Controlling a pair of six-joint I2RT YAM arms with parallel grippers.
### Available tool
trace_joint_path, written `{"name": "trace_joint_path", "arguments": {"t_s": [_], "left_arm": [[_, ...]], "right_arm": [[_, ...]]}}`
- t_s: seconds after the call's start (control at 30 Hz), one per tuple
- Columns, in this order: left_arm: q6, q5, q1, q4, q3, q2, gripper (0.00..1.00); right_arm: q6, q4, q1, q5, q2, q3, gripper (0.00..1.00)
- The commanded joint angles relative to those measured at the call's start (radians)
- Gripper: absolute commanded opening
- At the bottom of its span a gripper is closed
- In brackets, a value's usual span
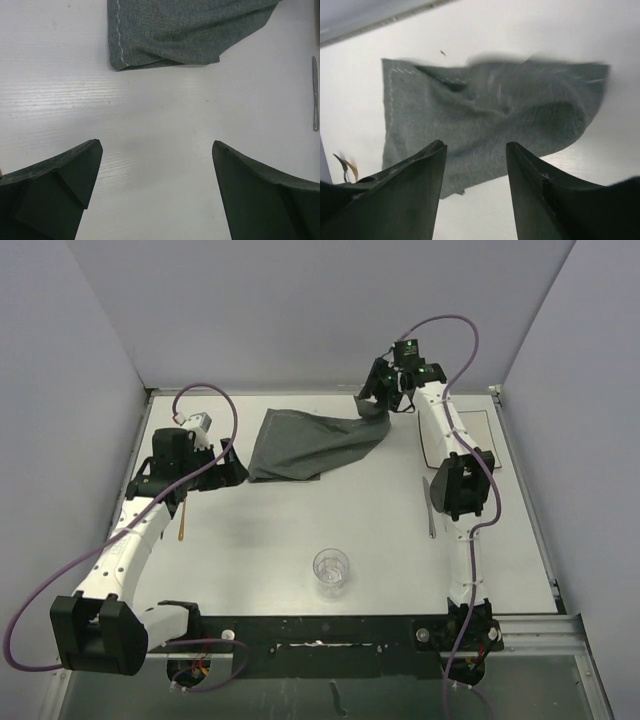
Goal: Set the dinner table for one person
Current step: Flatten out the napkin at the center of the board.
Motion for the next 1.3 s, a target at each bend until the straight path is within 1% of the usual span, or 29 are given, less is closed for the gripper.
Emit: {"name": "trace_joint_path", "arguments": {"t_s": [0.0, 0.03, 0.07, 0.13, 0.23, 0.33, 0.4, 0.53, 0.67, 0.77, 0.93, 1.07, 1.13, 1.17, 1.2, 1.23, 1.27], "left_arm": [[0.023, -0.011, -0.005, 0.014, 0.054, 0.003, 0.93], [0.022, -0.010, -0.004, 0.016, 0.054, 0.006, 0.93], [0.022, -0.007, -0.004, 0.017, 0.056, 0.009, 0.93], [0.020, 0.004, -0.004, 0.018, 0.059, 0.019, 0.93], [0.016, 0.015, -0.004, 0.016, 0.063, 0.031, 0.93], [0.016, 0.016, -0.004, 0.015, 0.063, 0.030, 0.93], [0.017, 0.012, -0.004, 0.015, 0.063, 0.027, 0.93], [0.018, 0.004, -0.004, 0.011, 0.060, 0.023, 0.93], [0.019, -0.001, -0.005, 0.009, 0.060, 0.023, 0.93], [0.018, 0.004, -0.006, 0.011, 0.058, 0.030, 0.93], [0.017, 0.011, -0.006, 0.010, 0.060, 0.044, 0.93], [0.016, 0.009, -0.006, 0.011, 0.062, 0.050, 0.93], [0.016, 0.008, -0.005, 0.009, 0.065, 0.055, 0.93], [0.017, 0.008, -0.004, 0.009, 0.066, 0.057, 0.93], [0.017, 0.008, -0.004, 0.009, 0.066, 0.059, 0.93], [0.017, 0.007, -0.004, 0.009, 0.066, 0.061, 0.93], [0.017, 0.005, -0.003, 0.008, 0.068, 0.062, 0.93]], "right_arm": [[0.016, -0.004, 0.015, -0.071, -0.032, -0.061, 0.62], [0.015, 0.030, 0.019, -0.076, -0.058, -0.114, 0.67], [0.015, 0.058, 0.024, -0.081, -0.085, -0.157, 0.70], [0.011, 0.108, 0.034, -0.100, -0.131, -0.217, 0.71], [-0.008, 0.147, 0.071, -0.128, -0.167, -0.229, 0.73], [-0.040, 0.189, 0.126, -0.164, -0.156, -0.195, 0.78], [-0.073, 0.191, 0.165, -0.180, -0.112, -0.134, 0.79], [-0.091, 0.191, 0.223, -0.245, 0.016, 0.004, 0.79], [-0.105, 0.274, 0.258, -0.282, 0.098, 0.026, 0.78], [-0.169, 0.309, 0.283, -0.242, 0.144, 0.034, 0.77], [-0.300, 0.282, 0.310, -0.126, 0.217, 0.060, 0.79], [-0.333, 0.237, 0.313, -0.075, 0.262, 0.067, 0.82], [-0.337, 0.204, 0.314, -0.068, 0.276, 0.067, 0.81], [-0.340, 0.186, 0.316, -0.067, 0.280, 0.067, 0.79], [-0.346, 0.165, 0.321, -0.067, 0.280, 0.062, 0.71], [-0.355, 0.150, 0.325, -0.068, 0.274, 0.051, 0.51], [-0.364, 0.138, 0.329, -0.070, 0.263, 0.035, 0.19]]}}
